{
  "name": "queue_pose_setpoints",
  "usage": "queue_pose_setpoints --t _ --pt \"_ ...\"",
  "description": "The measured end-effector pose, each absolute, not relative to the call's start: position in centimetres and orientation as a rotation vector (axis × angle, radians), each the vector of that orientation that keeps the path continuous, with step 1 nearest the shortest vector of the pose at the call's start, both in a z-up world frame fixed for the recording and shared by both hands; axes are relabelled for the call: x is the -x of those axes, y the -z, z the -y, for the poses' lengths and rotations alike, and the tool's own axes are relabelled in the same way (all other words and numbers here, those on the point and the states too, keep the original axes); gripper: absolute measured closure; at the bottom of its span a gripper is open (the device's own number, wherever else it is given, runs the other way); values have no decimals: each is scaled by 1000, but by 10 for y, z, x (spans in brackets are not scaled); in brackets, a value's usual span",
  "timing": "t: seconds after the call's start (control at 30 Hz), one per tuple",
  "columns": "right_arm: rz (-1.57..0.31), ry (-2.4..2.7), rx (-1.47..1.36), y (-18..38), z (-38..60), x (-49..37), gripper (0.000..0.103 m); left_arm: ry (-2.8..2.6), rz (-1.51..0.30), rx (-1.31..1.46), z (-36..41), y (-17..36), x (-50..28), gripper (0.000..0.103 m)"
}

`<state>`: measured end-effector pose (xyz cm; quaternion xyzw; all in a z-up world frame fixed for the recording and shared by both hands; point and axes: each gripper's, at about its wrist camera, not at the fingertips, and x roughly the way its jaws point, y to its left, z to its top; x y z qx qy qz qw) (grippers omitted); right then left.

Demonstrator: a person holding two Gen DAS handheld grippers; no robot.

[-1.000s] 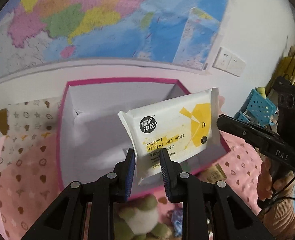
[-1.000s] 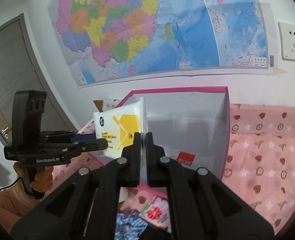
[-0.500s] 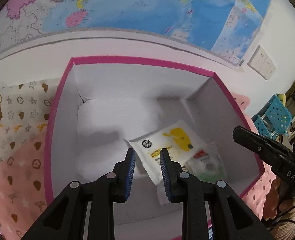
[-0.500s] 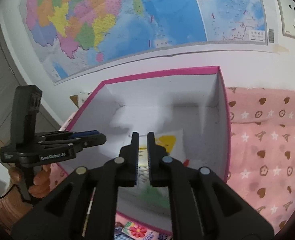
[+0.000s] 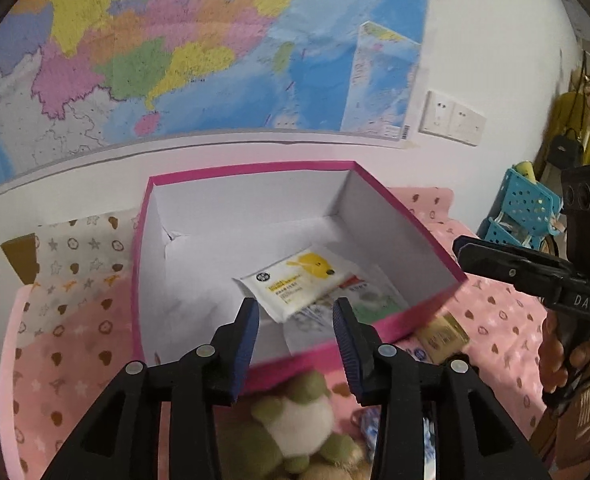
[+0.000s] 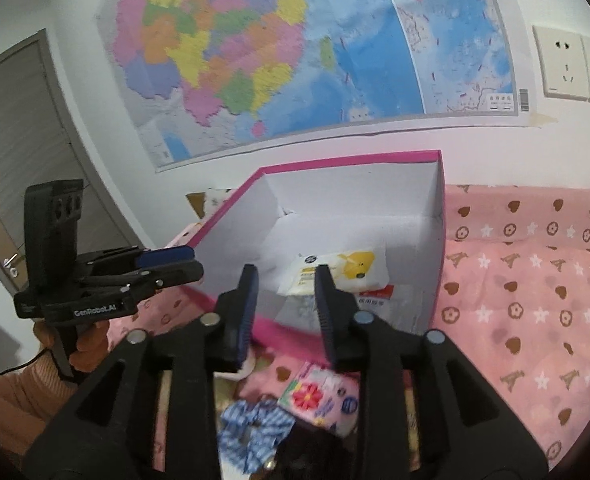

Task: Organize soft objects
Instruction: 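Lower the right tool onto the black fuzzy item and grasp it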

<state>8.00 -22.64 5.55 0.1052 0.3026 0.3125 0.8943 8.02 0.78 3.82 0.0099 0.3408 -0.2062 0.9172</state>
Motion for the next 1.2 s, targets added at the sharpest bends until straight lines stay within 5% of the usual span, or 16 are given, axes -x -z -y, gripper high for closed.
queue_pose_setpoints --t 0.73,1.2 --pt "-934 -469 -340 47 285 -9 49 630 -838 -22 46 21 -12 64" --pt "-959 -518 -371 65 272 -9 41 667 -928 -26 70 46 -9 64"
